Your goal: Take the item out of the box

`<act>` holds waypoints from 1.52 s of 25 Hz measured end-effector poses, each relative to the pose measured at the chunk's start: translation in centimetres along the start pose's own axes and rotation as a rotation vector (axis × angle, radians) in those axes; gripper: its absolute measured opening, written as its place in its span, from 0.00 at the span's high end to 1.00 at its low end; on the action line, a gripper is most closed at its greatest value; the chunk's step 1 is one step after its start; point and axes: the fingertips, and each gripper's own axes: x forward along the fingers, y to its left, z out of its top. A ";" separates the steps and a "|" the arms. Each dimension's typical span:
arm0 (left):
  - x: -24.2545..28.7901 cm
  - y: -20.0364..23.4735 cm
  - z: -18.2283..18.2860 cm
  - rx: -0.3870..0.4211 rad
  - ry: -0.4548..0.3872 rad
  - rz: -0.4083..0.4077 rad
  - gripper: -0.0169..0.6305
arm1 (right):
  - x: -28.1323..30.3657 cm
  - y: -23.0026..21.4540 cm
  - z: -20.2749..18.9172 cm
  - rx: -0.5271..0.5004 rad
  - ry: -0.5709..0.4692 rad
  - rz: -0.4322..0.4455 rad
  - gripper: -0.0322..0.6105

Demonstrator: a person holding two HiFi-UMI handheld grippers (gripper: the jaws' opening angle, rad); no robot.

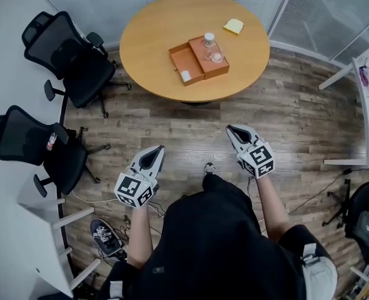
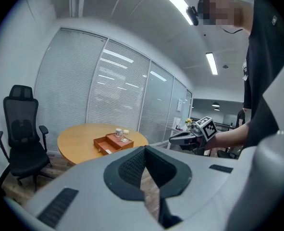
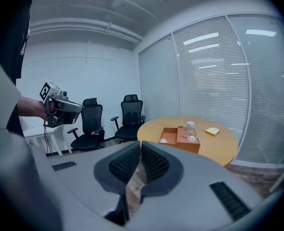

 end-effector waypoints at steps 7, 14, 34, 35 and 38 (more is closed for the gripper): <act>2.6 0.6 0.6 -0.007 -0.001 0.043 0.96 | 1.1 -3.3 -0.2 0.011 0.002 0.028 0.94; 4.9 0.3 1.2 0.001 -0.001 0.045 0.96 | 0.9 -5.7 -0.8 0.024 0.000 0.024 0.94; 10.2 3.8 2.8 0.001 -0.012 -0.017 0.96 | 3.8 -8.7 -1.2 0.028 0.049 0.010 0.94; 10.5 4.2 3.0 0.004 -0.009 -0.021 0.96 | 4.1 -9.0 -1.0 0.034 0.048 0.005 0.94; 11.4 5.7 3.9 0.009 -0.007 -0.035 0.96 | 5.4 -10.0 -0.5 0.048 0.056 -0.008 0.94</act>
